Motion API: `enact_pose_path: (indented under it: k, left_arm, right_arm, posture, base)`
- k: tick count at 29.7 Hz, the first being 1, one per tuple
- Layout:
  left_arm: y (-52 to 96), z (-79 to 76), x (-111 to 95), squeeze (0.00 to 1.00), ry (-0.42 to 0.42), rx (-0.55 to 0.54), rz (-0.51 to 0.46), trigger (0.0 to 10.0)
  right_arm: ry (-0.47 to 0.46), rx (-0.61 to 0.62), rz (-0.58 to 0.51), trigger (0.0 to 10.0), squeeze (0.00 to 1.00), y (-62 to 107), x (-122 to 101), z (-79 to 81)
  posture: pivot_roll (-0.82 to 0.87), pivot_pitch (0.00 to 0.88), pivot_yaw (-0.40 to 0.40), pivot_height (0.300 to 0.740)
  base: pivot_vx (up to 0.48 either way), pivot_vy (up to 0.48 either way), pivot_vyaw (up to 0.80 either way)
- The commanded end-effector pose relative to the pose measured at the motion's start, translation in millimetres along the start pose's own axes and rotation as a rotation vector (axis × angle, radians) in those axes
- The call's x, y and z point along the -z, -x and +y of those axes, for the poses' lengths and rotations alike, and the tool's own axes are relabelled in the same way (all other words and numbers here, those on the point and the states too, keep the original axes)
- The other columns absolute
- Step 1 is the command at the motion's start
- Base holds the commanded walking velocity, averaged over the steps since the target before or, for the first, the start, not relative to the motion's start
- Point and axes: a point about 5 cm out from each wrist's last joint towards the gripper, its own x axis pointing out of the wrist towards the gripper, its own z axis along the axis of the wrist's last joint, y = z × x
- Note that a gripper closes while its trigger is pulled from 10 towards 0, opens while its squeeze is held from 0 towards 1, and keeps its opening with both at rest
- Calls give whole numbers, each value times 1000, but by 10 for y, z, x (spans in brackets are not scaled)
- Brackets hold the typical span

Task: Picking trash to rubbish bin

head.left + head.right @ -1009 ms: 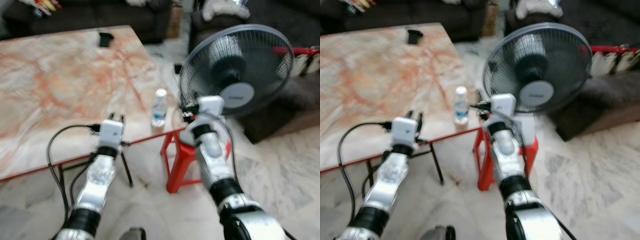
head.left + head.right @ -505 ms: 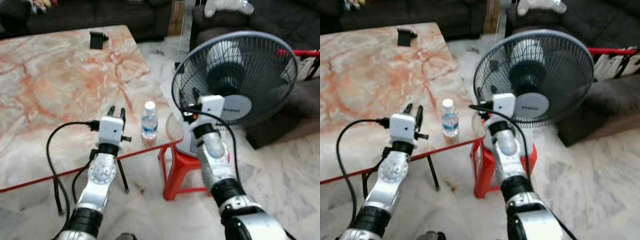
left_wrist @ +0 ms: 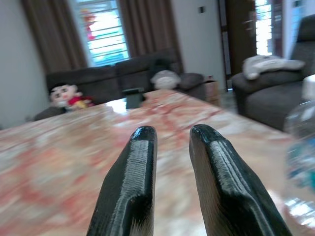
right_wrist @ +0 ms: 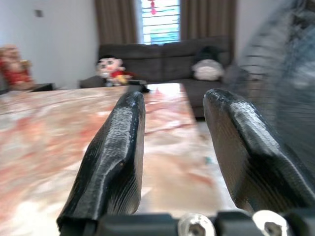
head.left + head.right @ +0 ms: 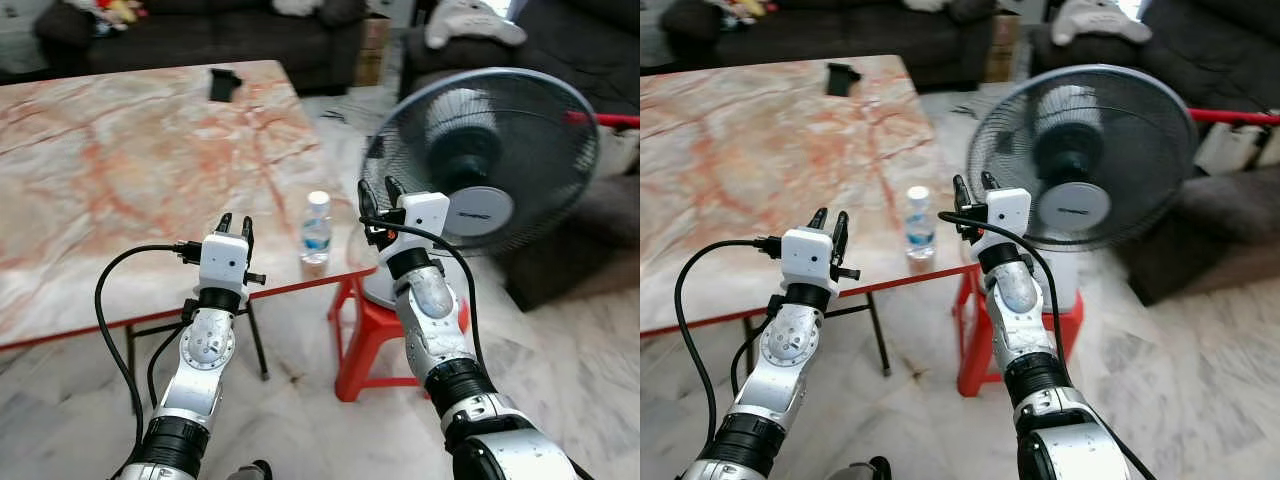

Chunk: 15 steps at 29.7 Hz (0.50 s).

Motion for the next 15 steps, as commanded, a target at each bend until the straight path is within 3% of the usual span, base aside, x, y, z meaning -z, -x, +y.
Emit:
enact_pose_path:
  k: [1,12,13,14,15]
  left_arm:
    - [6,8,-18,0,13,-3,-2,10000]
    - [11,4,-6,0,10,3,8,10000]
    - [11,3,-2,0,9,5,11,10000]
    - [10,2,1,0,6,8,14,10000]
    - [10,2,3,0,6,9,15,10000]
  right_arm:
    - [-3,-7,-17,10000,0,-7,-36,16]
    - [-28,-45,-13,10000,0,-38,-36,125]
    - [-35,-49,-11,10000,35,-40,-32,131]
    - [-36,-50,-9,10000,725,-43,-28,136]
    - [-43,-52,-7,10000,1000,-44,-25,140]
  posture:
    - [112,136,-24,740]
    - [117,136,-24,740]
    - [118,135,-24,740]
    - [120,133,-24,740]
    - [120,133,-25,740]
  base:
    - [0,0,0]
    - [0,0,0]
    - [0,0,0]
    - [0,0,0]
    - [0,0,0]
